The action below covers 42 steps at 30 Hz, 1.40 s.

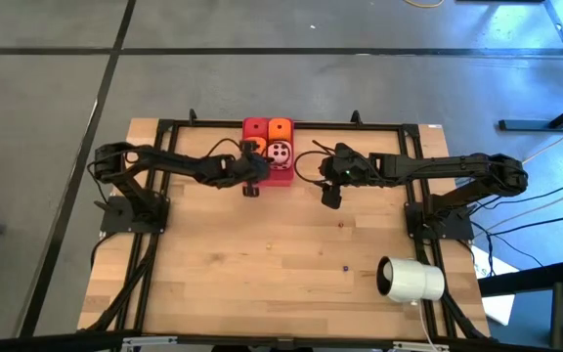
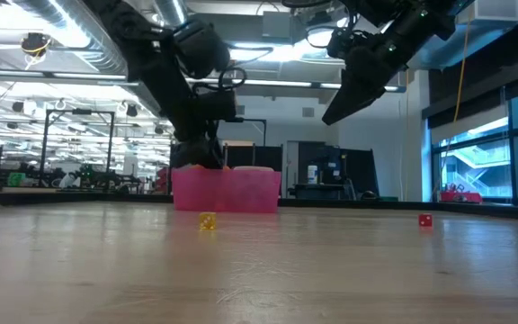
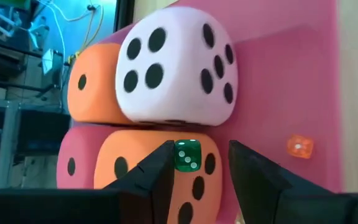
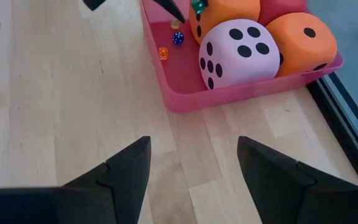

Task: Pick & Place Dice
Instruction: Put the small green dice into the bin, then put the small red dice into the bin

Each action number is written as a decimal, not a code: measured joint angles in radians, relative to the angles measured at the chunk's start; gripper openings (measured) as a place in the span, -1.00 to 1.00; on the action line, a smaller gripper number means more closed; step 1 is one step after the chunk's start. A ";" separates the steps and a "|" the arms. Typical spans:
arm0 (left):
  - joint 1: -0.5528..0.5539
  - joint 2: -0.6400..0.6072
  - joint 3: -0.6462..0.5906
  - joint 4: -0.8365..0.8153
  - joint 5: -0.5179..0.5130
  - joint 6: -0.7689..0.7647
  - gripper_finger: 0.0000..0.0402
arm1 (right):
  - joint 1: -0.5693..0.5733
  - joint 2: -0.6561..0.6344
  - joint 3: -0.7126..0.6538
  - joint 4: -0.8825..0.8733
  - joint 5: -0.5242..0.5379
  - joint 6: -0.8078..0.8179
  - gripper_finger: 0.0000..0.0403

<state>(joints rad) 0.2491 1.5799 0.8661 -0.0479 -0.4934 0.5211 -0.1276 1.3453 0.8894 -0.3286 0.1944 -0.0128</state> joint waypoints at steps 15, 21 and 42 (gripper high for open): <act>0.055 0.000 0.000 0.000 0.011 -0.010 -0.28 | 0.000 0.000 0.000 0.000 0.000 -0.003 0.19; 0.044 0.000 0.000 0.030 0.022 -0.005 -0.29 | 0.000 0.000 0.000 0.000 0.000 -0.003 0.19; -0.052 -0.190 0.000 -0.068 0.282 -0.143 -0.29 | 0.033 0.001 -0.040 -0.112 -0.150 0.123 0.19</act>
<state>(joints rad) 0.1967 1.3903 0.8661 -0.1159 -0.2114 0.3781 -0.0941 1.3460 0.8490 -0.4405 0.0441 0.1103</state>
